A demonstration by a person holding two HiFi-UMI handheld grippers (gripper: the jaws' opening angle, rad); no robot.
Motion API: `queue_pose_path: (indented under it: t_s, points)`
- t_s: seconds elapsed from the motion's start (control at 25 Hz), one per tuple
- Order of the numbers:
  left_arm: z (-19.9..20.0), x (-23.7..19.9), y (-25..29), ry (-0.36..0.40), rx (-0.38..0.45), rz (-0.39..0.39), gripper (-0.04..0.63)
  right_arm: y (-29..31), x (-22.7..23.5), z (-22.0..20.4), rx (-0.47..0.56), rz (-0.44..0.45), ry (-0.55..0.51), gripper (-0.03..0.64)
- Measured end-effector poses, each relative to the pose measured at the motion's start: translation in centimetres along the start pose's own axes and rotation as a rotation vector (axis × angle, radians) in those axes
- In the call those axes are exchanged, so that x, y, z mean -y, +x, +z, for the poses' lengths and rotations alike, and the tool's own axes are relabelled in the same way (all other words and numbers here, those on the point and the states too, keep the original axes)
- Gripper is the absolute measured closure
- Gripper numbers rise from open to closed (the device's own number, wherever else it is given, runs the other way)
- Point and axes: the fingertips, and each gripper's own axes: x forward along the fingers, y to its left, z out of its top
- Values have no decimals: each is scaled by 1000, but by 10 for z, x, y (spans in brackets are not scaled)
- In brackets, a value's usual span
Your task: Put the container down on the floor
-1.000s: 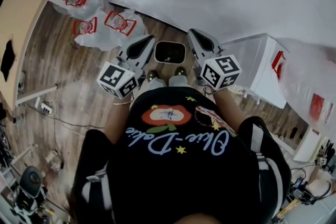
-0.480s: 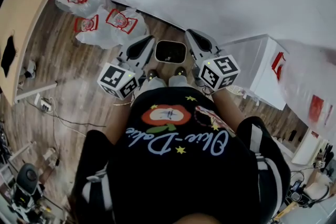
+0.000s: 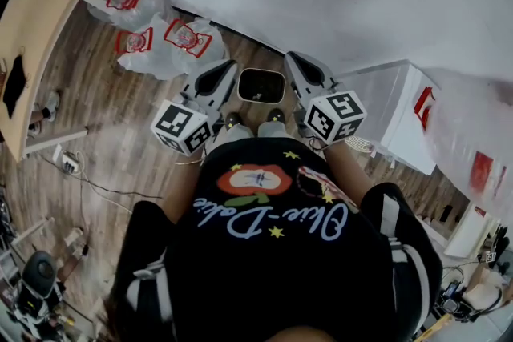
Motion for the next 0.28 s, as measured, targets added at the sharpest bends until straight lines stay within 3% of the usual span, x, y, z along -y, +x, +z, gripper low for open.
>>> queue_pose_path:
  t_s: [0.28]
  points:
    - [4,-6,-1,-9,11,6,584,5,-3,3,-1,7,-6,618]
